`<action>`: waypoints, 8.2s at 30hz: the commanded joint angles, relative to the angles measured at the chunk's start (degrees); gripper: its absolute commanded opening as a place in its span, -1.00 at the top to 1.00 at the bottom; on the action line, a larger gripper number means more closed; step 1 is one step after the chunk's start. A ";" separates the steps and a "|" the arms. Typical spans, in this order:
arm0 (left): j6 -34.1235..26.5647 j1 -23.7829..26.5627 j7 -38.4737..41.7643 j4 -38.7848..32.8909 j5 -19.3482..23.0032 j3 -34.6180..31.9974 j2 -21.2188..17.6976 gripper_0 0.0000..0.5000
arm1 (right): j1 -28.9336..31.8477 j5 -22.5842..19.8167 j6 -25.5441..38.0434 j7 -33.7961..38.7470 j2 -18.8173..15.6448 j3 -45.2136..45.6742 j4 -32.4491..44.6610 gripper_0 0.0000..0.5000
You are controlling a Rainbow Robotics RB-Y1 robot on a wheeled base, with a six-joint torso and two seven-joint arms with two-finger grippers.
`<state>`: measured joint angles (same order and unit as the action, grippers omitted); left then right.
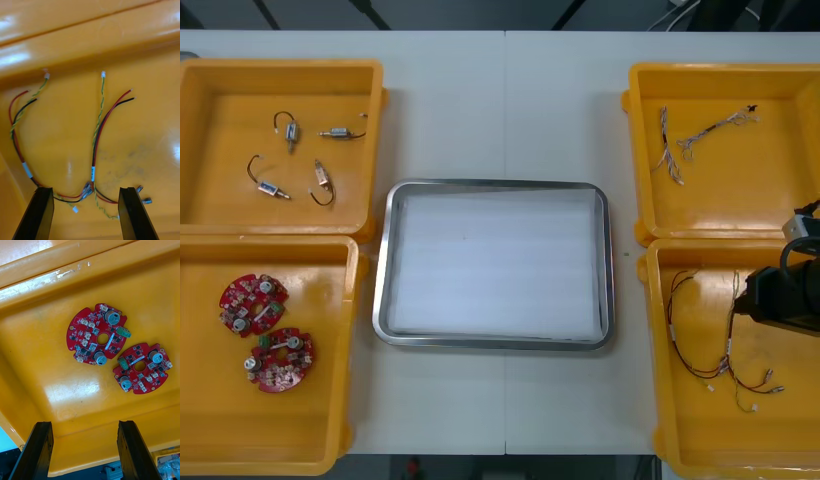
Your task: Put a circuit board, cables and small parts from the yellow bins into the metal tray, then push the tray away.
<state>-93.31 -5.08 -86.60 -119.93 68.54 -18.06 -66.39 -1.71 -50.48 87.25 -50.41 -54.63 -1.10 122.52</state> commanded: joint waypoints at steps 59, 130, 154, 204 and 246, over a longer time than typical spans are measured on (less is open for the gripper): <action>15.00 3.49 47.75 -3.12 -20.11 18.93 0.56 -1.00 | 2.94 10.40 -12.72 0.93 -2.06 -16.56 -6.85 1.00; 24.94 -2.04 47.05 3.47 -26.53 25.97 4.69 -1.00 | -22.90 -21.59 22.75 -23.33 -3.73 7.25 7.12 1.00; 26.61 -1.95 47.58 3.56 -28.37 28.60 4.69 -1.00 | -22.02 -23.79 22.75 -22.97 -6.81 6.99 7.12 1.00; 30.82 -4.85 46.17 2.68 -28.55 28.78 -3.83 1.00 | -21.84 -23.18 22.75 -22.89 -6.81 6.99 7.12 1.00; 4.81 -2.39 36.41 -9.53 0.81 3.38 -10.16 1.00 | -21.84 -23.18 22.75 -22.89 -6.81 6.99 7.12 1.00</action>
<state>-86.75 -11.19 -55.33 -128.19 67.41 -13.10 -73.61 -23.08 -74.12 109.77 -71.66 -59.28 4.32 128.40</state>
